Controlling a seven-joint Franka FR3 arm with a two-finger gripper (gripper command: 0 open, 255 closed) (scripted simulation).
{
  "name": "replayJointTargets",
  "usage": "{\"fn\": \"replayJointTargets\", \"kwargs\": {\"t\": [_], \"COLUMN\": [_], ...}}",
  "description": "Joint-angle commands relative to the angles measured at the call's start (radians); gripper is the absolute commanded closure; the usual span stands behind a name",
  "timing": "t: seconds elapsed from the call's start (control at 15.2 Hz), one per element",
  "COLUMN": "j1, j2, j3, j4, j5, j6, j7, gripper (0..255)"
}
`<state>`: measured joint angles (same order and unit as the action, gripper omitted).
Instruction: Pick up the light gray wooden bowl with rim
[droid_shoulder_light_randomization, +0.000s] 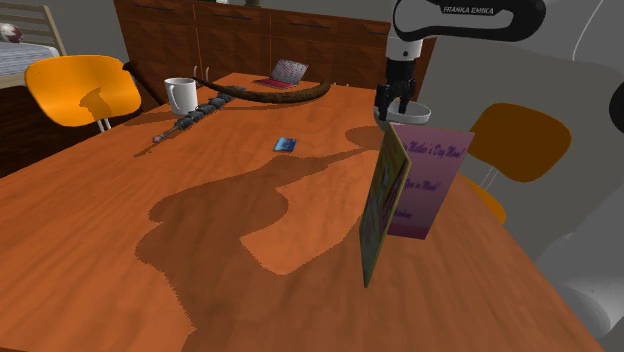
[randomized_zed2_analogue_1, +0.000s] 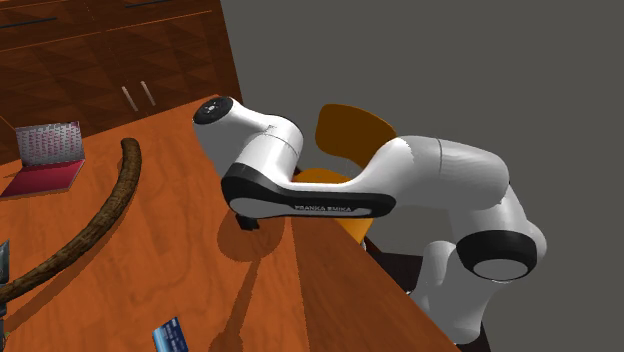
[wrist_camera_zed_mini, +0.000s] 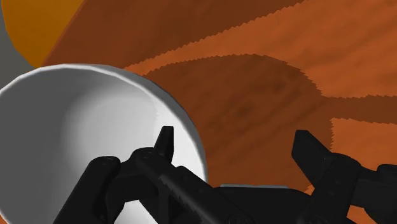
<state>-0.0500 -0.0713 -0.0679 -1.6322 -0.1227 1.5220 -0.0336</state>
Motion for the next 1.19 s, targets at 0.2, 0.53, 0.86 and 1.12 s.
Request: {"fn": "replayJointTargets", "kwargs": {"t": [0.2, 0.53, 0.86, 1.12], "j1": [-0.006, -0.001, -0.001, -0.001], "j2": [0.021, 0.011, 0.031, 0.053], "j3": [-0.007, -0.001, -0.001, -0.001], "j4": [-0.023, -0.020, 0.072, 0.153], "j5": [0.001, 0.001, 0.001, 0.002], "j6": [0.019, 0.005, -0.067, -0.127], "j7": [-0.006, 0.003, -0.005, -0.013], "gripper": [255, 255, 255, 255]}}
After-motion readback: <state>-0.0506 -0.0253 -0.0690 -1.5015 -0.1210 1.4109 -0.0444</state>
